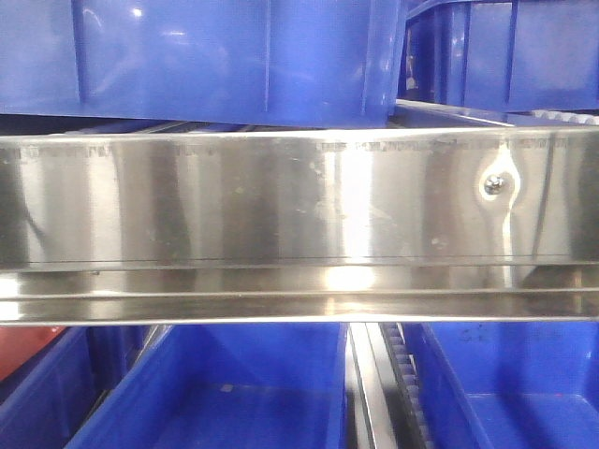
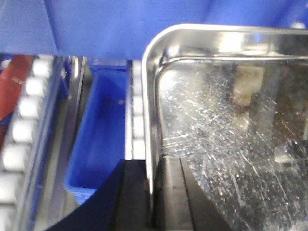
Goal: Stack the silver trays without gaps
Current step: 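Pull the held silver tray off the shelf toward the robot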
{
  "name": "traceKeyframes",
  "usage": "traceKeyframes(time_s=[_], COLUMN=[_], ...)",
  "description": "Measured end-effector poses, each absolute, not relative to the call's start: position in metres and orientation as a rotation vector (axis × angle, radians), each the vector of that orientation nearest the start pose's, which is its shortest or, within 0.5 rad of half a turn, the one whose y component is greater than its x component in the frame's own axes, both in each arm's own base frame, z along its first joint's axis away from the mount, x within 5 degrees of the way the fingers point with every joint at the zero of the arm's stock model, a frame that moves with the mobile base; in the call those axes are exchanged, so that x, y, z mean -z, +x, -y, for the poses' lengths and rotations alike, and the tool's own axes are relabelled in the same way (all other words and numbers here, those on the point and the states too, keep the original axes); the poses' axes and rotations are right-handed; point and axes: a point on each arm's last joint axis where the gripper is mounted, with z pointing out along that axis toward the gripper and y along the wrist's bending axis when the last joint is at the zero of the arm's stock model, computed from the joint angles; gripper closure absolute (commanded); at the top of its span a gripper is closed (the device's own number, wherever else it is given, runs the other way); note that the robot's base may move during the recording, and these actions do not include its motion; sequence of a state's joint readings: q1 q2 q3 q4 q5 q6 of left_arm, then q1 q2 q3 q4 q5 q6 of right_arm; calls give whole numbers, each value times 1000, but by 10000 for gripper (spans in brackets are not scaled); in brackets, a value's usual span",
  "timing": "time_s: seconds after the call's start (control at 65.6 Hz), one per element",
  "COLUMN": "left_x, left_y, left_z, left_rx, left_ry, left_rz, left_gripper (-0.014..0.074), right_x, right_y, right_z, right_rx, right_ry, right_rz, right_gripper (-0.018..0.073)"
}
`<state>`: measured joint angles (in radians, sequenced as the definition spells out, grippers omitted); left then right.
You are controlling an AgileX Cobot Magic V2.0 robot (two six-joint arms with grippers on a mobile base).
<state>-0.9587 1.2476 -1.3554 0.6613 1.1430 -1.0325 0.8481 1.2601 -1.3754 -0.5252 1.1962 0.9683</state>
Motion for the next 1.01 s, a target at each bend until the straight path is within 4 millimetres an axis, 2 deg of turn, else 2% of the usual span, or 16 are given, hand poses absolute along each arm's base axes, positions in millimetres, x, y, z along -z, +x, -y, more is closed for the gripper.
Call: traceKeyframes(time_s=[0.152, 0.366, 0.518, 0.732, 1.006], left_x=[-404, -394, -396, -396, -396], left_y=[151, 125, 123, 123, 123], left_z=[170, 176, 175, 174, 174], left_rx=[189, 130, 137, 135, 133], left_ry=[14, -5, 0, 1, 3], left_rz=[-2237, -2223, -2203, -2197, -2197], left_gripper=[613, 613, 613, 613, 613], right_x=[-402, -392, -390, -375, -376], right_y=[166, 140, 134, 128, 129], right_z=[-153, -165, -166, -169, -168], right_rx=[-108, -93, -98, -79, -77], right_ry=[77, 54, 51, 48, 54], right_rz=[-2380, -2354, -2308, -2321, -2314], right_gripper=[574, 574, 574, 574, 574])
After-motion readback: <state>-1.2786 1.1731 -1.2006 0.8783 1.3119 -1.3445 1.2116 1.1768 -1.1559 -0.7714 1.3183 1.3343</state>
